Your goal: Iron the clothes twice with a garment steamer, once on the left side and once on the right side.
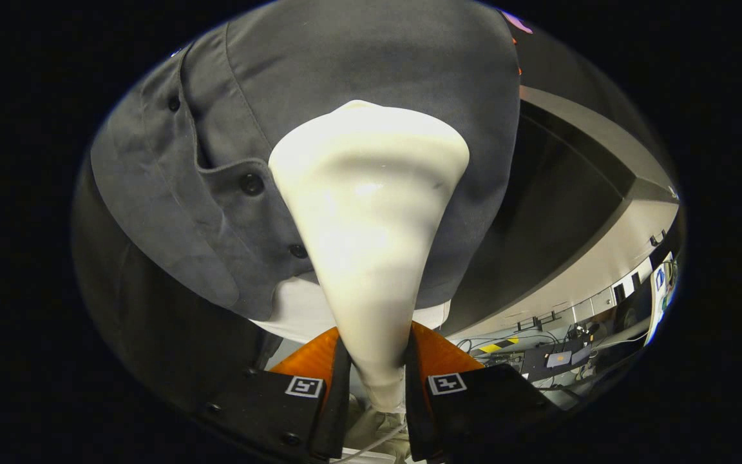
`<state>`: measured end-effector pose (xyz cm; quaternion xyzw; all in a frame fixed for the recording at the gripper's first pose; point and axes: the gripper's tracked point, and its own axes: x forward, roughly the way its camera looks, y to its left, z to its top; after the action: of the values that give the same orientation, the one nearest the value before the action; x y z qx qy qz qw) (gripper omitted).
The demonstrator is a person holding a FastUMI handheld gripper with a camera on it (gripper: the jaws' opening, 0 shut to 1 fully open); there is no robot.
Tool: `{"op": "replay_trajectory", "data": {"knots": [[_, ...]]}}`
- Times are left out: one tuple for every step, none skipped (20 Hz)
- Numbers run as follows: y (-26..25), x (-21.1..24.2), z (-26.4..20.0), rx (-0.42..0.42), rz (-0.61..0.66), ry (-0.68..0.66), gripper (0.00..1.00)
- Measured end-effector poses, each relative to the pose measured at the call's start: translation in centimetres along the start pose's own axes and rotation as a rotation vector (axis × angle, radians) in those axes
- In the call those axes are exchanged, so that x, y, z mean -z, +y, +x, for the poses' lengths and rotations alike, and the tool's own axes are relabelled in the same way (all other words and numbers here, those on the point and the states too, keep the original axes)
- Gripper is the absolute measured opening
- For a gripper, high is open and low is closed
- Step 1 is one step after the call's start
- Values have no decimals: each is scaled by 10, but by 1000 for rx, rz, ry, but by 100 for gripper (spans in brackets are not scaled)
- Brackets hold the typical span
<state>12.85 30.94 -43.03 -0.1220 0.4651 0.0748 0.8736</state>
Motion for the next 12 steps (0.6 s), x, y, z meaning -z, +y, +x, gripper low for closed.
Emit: {"op": "replay_trajectory", "data": {"knots": [[-1,6,4,6,1,7,45],[-2,9,7,12,2,12,45],[-1,11,8,18,3,18,45],[-2,13,9,24,5,21,45],[0,17,9,31,8,23,45],[1,18,7,36,12,22,45],[1,21,8,44,20,18,45],[2,20,4,49,30,11,45],[3,21,1,56,36,3,45],[4,22,-2,64,40,-4,46],[4,21,-5,73,45,-15,45],[5,19,-10,81,52,-28,45]]}}
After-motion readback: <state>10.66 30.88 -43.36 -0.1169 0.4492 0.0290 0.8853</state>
